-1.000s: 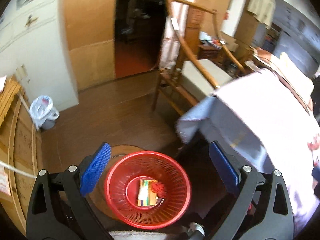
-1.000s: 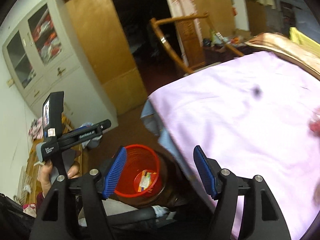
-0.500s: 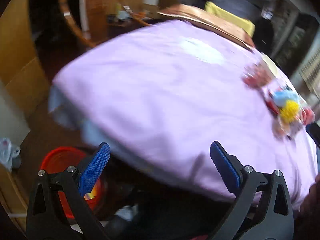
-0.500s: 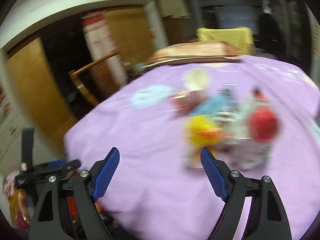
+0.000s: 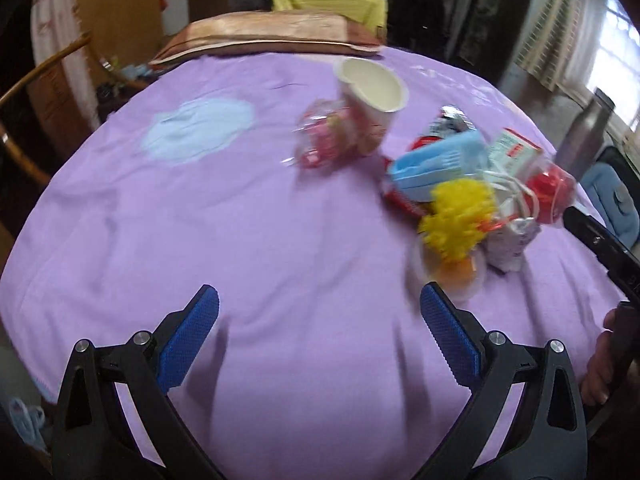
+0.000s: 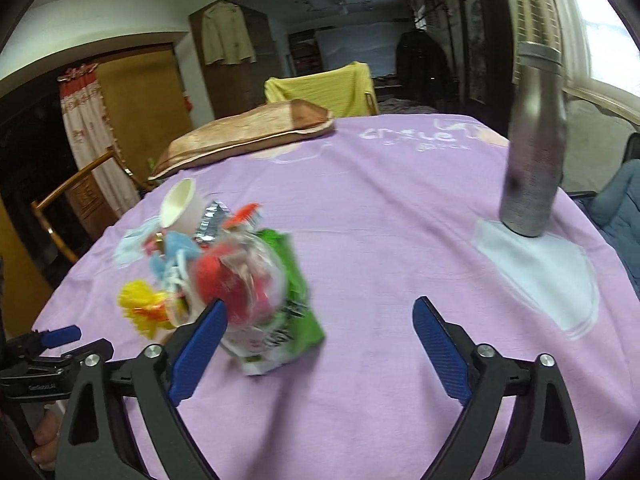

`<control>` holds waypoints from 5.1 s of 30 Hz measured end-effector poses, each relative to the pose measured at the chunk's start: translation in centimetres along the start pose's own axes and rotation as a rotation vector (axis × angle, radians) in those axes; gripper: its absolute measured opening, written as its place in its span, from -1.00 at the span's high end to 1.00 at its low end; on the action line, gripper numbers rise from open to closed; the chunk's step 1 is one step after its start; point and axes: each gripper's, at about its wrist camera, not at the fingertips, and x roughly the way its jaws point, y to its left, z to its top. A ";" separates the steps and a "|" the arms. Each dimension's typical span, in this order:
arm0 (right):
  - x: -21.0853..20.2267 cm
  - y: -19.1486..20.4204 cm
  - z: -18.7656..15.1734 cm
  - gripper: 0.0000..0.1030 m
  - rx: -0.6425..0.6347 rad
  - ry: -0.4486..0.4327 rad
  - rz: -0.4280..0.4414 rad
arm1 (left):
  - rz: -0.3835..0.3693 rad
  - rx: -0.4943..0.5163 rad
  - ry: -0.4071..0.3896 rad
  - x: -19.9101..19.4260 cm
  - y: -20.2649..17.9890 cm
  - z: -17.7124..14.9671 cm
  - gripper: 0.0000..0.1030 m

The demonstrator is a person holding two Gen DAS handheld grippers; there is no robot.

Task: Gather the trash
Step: 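Return both tools from the wastebasket to the table, then grasp the yellow mesh net with the left gripper while the right gripper grasps the clear cup, then carry the yellow net and clear cup to the wastebasket and release both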

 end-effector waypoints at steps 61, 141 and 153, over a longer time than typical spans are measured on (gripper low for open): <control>-0.8 -3.7 -0.4 -0.86 0.181 -0.017 0.172 | 0.020 0.008 -0.008 1.6 1.3 1.7 -0.87; 0.2 1.8 1.0 -0.11 0.022 -0.028 0.282 | 0.025 -0.054 -0.021 0.7 2.6 1.2 0.01; -2.5 2.7 1.5 -0.11 0.014 -0.103 0.371 | 0.184 -0.275 -0.133 -9.5 11.6 -3.6 0.01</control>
